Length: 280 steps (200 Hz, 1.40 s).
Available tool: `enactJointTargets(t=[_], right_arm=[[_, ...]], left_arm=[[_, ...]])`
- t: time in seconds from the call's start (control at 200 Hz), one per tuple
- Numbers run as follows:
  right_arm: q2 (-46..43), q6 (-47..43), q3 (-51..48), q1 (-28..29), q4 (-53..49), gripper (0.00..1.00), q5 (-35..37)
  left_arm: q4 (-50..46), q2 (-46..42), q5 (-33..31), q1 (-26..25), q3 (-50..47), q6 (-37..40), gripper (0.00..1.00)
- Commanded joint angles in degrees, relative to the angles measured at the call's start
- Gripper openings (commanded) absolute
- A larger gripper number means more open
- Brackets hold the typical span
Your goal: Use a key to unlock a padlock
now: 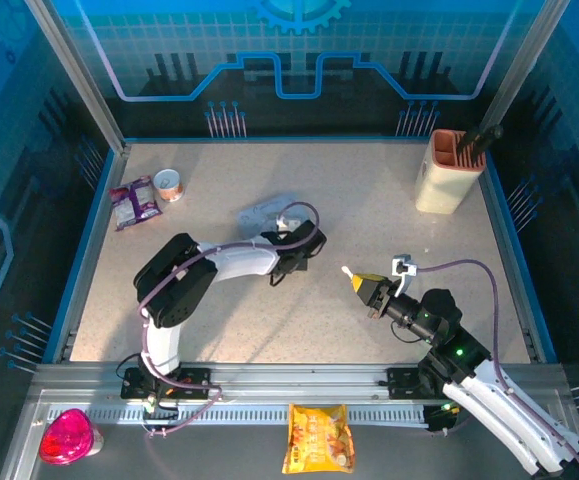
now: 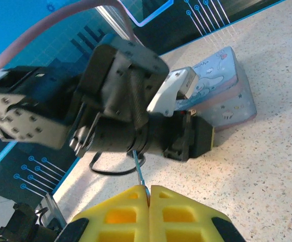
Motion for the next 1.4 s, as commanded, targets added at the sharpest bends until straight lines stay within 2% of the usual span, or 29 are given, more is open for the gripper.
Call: enactJointTargets(t=[0.0, 0.13, 0.235, 0.49, 0.57, 0.65, 0.75, 0.981, 1.111, 1.396], right_arm=[[0.73, 0.78, 2.03, -0.90, -0.09, 0.00, 1.56], [2.73, 1.74, 1.92, -0.90, 2.18, 0.00, 1.48], [4.74, 2.15, 2.23, -0.91, 3.87, 0.00, 1.07], [7.63, 2.74, 2.73, -0.98, 5.87, 0.00, 0.75], [7.50, 2.92, 2.68, -0.99, 5.76, 0.00, 0.94], [7.08, 3.01, 2.63, -0.99, 5.29, 0.00, 0.91], [6.65, 3.46, 2.77, -0.99, 4.64, 0.00, 1.08], [7.58, 3.56, 4.65, -0.99, 4.73, 0.00, -0.65], [8.21, 4.13, 4.49, -0.99, 5.61, 0.00, -0.81], [9.34, 5.23, 3.60, -0.90, 7.85, 0.00, -0.89]], left_arm=[[1.14, -4.19, 1.66, -1.87, -3.77, 2.03, 0.17], [7.80, -8.43, 3.28, -2.32, -10.94, 0.23, 0.18], [12.00, -11.34, 3.40, -2.41, -15.23, 0.26, 0.24], [24.62, -17.34, 7.86, -2.33, -25.02, 6.38, 0.64], [30.15, -20.26, 10.72, -2.15, -29.59, 8.99, 0.71], [36.99, -23.22, 16.70, -0.94, -34.34, 11.54, 0.74], [40.94, -24.75, 23.54, 1.34, -37.37, 13.57, 0.75], [50.12, -23.77, 29.13, 7.12, -42.20, 15.08, 0.76], [52.93, -21.29, 29.87, 9.40, -41.82, 15.06, 0.74], [57.09, -15.24, 29.42, 9.46, -39.79, 13.53, 0.66]])
